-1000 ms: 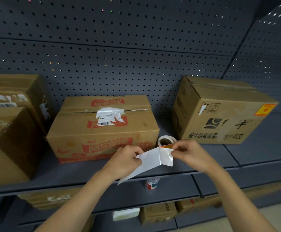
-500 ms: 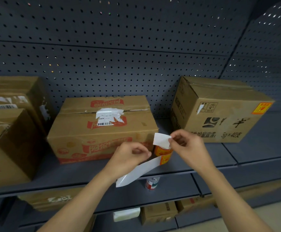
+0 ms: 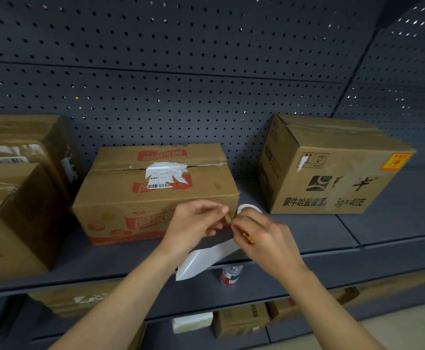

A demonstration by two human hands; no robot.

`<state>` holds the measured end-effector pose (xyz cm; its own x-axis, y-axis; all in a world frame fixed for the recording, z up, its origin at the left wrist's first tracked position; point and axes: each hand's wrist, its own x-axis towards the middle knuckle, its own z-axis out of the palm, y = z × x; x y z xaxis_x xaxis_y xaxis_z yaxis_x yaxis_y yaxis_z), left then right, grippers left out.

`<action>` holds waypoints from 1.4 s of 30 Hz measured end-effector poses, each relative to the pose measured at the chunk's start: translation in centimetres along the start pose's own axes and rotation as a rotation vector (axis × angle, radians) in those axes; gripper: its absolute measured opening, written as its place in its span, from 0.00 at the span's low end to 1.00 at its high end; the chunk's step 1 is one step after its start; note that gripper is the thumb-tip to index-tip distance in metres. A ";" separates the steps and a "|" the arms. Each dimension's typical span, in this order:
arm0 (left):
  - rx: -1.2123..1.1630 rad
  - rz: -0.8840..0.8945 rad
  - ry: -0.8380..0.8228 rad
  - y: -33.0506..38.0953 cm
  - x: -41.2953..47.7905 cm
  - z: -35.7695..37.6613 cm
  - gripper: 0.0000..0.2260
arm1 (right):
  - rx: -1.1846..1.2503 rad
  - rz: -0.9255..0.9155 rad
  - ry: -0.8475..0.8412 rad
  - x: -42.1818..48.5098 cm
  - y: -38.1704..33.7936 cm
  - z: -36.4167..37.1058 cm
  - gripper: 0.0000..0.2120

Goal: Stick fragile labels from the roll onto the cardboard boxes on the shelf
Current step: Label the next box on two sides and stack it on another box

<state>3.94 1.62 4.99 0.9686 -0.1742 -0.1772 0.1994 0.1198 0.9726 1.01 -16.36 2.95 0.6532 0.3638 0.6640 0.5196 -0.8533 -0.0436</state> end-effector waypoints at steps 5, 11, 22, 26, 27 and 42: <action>0.131 0.084 0.048 -0.3 0.5 0.4 0.05 | -0.021 -0.025 -0.006 -0.2 0.0 0.3 0.02; 0.190 0.174 0.139 -1.1 1.0 0.4 0.07 | 0.055 0.022 -0.013 -0.5 0.7 0.7 0.07; 0.151 0.219 0.121 -0.8 0.7 0.1 0.03 | 0.858 0.772 -0.043 0.3 2.1 0.8 0.05; 0.158 0.223 0.128 -0.9 0.5 0.1 0.04 | 0.923 0.764 -0.087 1.0 1.8 0.9 0.08; 0.187 0.240 0.137 -1.0 0.5 0.0 0.05 | 0.911 0.758 -0.096 1.0 1.9 1.0 0.09; 1.135 0.956 0.425 -0.9 0.8 -2.0 0.06 | 0.846 0.664 -0.199 1.5 3.7 2.3 0.08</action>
<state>4.80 3.29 3.64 0.6738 -0.1625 0.7208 -0.5220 -0.7951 0.3087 5.18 -18.08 2.12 0.9808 0.0450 0.1896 0.1917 -0.3966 -0.8978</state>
